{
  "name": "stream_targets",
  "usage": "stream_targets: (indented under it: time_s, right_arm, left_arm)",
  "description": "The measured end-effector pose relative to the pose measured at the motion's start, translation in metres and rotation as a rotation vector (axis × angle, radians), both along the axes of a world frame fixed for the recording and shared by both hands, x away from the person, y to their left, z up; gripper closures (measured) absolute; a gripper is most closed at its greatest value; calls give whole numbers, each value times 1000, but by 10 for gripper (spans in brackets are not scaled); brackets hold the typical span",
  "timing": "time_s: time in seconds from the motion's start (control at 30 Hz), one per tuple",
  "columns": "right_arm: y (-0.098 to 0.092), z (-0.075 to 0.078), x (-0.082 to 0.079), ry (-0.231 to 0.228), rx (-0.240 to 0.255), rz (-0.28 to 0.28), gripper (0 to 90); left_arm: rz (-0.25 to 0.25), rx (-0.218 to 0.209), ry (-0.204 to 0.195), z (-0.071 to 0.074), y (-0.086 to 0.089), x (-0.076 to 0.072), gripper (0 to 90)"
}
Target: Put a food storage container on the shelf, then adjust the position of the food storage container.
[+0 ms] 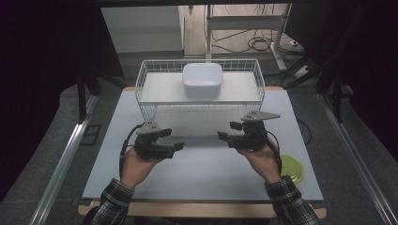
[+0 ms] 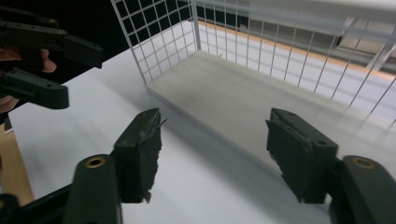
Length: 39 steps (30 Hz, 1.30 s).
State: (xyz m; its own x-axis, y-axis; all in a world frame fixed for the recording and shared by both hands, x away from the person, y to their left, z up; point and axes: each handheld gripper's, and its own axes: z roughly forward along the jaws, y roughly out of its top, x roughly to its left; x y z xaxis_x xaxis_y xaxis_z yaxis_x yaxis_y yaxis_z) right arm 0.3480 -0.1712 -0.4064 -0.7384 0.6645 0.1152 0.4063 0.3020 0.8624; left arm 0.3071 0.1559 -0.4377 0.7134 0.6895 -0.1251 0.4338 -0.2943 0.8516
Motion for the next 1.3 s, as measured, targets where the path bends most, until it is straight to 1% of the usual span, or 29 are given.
stream_targets:
  time_s: [0.03, 0.1, 0.17, 0.2, 0.3, 0.37, 0.43, 0.47, 0.53, 0.63, 0.7, 0.77, 0.83, 0.9, 1.0, 1.07, 1.17, 1.3]
  right_arm:
    - [-1, -4, -1, 4, 6, 0, 316]
    - [-4, -11, -4, 15, 18, 3, 286]
    - [-6, -19, -6, 22, 27, 0, 253]
    - [-6, -23, -8, 27, 19, 5, 224]
    - [-9, -29, -13, 16, 3, -3, 181]
    - [-11, -33, -16, 22, 22, -11, 158]
    - [-13, -37, -20, 29, 27, -8, 133]
    - [-13, -39, -22, 30, 24, -5, 124]
    - [-14, -43, -27, 30, 16, 4, 109]
    - [-15, -48, -33, 32, 21, 18, 94]
    - [-14, -52, -38, 39, 21, 36, 85]
    - [-14, -57, -42, 42, 5, 38, 80]
    - [-15, -63, -44, 51, -17, 41, 77]
    - [-16, -69, -46, 59, -35, 36, 76]
    - [-18, -75, -47, 70, -61, 25, 75]
    - [-19, -75, -48, 66, -76, 17, 74]
    - [-19, -74, -50, 63, -90, 7, 60]
    - [-20, -72, -54, 47, -127, -4, 25]
  left_arm:
    - [-8, 21, 2, -2, 0, -2, 220]
    - [-1, 44, -4, -7, 0, -7, 189]
    - [-2, 41, 0, -14, 0, -13, 167]
    - [-1, 42, 3, -16, 0, -15, 151]
    - [9, 53, 9, -26, 1, -20, 119]
    - [12, 55, 3, -31, 1, -22, 91]
    - [25, 66, -21, -36, 3, -25, 71]
    - [31, 62, -30, -38, 4, -26, 58]
    - [38, 36, -34, -43, 6, -28, 50]
    - [35, 5, -39, -49, 8, -31, 50]
    - [38, 16, -37, -53, 8, -34, 50]
    - [39, 40, -39, -58, 9, -35, 50]
    - [43, 45, -38, -63, 10, -37, 51]
    - [43, 41, -28, -66, 12, -38, 53]
    - [56, 59, -30, -65, 12, -39, 53]
    - [55, 51, -39, -64, 12, -39, 53]
    - [55, 52, -52, -63, 12, -40, 53]
    - [53, 60, -53, -63, 11, -40, 54]
